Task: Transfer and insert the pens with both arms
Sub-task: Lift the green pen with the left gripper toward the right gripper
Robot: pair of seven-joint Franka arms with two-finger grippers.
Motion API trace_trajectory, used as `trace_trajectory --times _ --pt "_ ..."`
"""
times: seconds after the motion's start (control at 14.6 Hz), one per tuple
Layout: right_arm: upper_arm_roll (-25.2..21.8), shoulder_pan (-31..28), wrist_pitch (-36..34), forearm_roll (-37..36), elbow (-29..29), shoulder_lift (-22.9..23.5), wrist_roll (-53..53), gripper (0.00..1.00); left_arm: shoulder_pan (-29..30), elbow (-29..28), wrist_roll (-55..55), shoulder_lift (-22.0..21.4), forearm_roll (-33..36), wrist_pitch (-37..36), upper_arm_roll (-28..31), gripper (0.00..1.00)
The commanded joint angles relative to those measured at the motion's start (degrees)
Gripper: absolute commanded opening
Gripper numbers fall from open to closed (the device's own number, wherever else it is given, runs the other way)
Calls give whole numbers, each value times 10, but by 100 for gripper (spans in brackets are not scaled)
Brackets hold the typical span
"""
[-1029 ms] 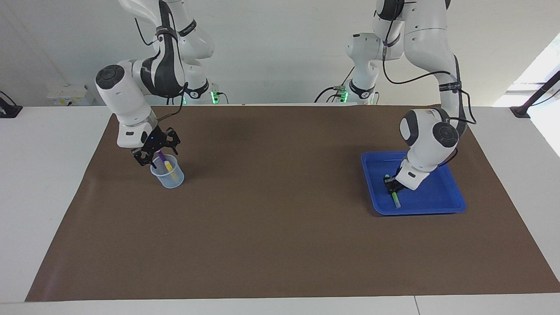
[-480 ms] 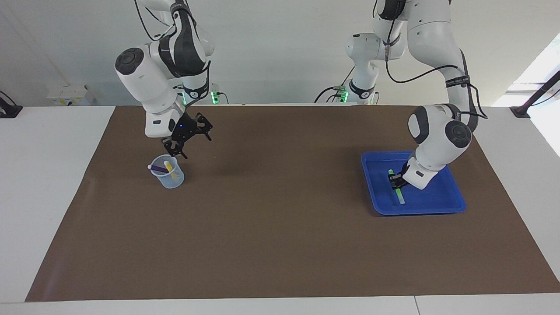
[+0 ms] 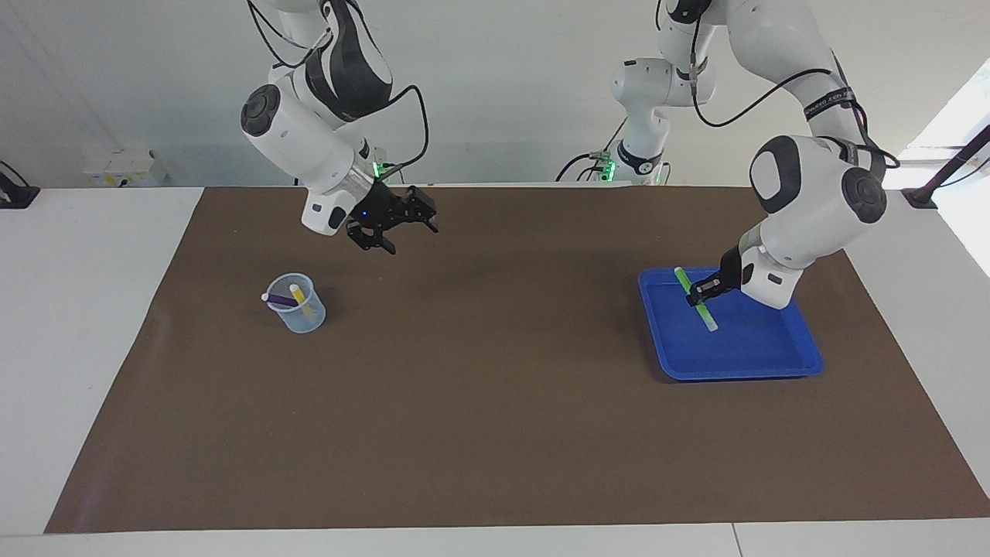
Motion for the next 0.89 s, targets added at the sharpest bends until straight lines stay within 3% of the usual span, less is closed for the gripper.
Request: trace_trajectory --times 0.0,0.21,0.34,0.62,0.82 --pt "1 11 -7 55 2 -6 90 100 -21 -8 -192 -34 -70 -23 1 0" --pt "1 23 -4 107 2 -6 181 100 -51 -21 -366 -49 -148 -17 1 0" --pt "2 24 6 144 2 -7 239 100 -74 -52 -473 -58 -195 26 0 0" --pt "6 58 85 178 2 -4 322 100 -148 -116 -563 -84 -254 119 0 0" --pt "6 100 144 178 0 -2 355 100 -174 -150 -577 -101 -298 143 0 0"
